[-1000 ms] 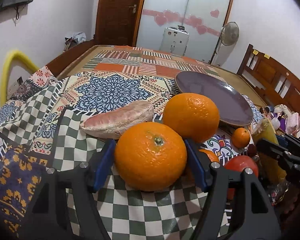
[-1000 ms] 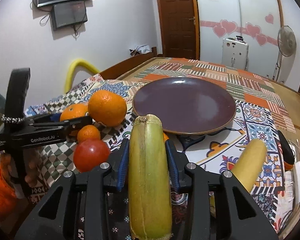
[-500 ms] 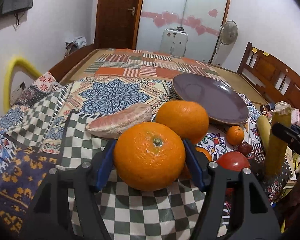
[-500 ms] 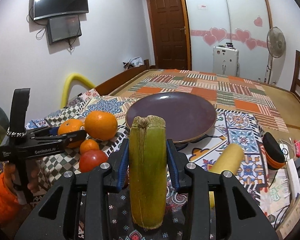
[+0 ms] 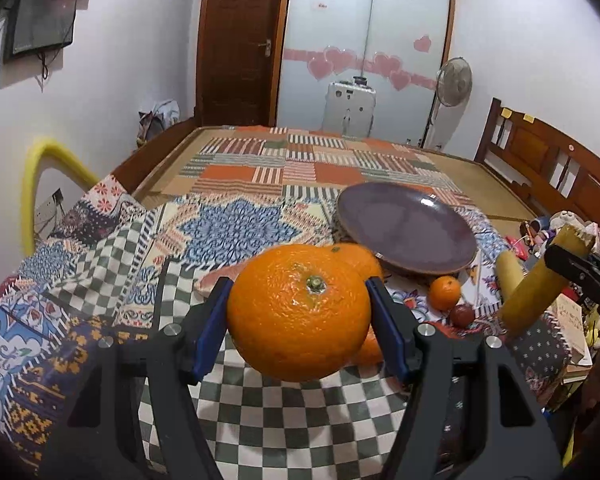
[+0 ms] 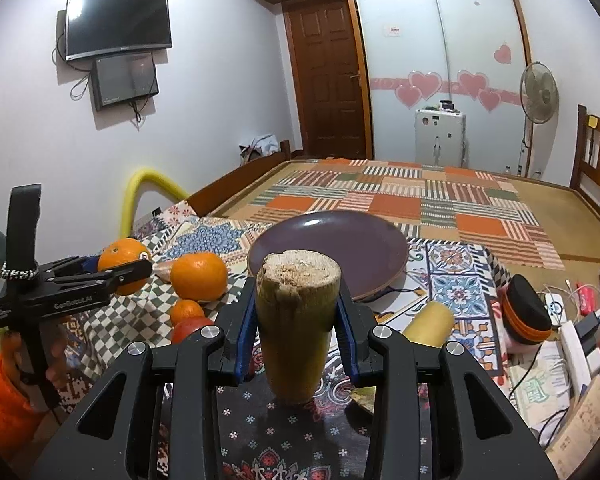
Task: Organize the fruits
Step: 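Lift the corn cob with the right tool while the left tool lifts the orange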
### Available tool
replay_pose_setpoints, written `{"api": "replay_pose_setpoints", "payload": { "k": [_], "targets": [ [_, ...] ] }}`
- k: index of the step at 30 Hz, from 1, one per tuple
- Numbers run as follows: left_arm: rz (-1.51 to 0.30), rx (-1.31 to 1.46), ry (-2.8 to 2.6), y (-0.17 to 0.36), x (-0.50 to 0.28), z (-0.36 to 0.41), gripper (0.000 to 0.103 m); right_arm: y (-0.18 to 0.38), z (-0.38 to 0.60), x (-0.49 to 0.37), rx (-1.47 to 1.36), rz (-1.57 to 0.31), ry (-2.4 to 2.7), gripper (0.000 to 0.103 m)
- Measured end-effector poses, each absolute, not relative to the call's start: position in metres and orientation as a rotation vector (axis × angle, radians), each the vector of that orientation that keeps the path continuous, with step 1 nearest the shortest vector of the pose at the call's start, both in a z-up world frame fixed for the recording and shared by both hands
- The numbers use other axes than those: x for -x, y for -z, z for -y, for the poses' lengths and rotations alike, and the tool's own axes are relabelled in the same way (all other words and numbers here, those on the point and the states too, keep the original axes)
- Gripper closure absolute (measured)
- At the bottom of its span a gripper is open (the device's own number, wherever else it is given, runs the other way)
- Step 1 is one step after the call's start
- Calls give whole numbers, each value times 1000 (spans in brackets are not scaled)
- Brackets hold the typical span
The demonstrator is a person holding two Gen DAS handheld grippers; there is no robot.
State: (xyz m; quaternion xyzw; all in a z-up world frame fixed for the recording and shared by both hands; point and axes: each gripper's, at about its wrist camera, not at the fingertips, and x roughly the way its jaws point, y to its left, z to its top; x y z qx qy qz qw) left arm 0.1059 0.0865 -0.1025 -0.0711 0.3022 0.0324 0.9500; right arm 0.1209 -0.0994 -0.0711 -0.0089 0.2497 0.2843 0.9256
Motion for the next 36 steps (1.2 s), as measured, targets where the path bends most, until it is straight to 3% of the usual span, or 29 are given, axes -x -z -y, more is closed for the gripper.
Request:
{"api": "replay_pose_setpoints", "payload": {
  "k": [14,36],
  "targets": [
    [-523,96,-7,61,-131,-54,37,61,115,-139,11,-463,-518,70],
    [-665,38,29,83,-222,-29,37,60,113,-197,43,-508,-499,70]
  ]
}}
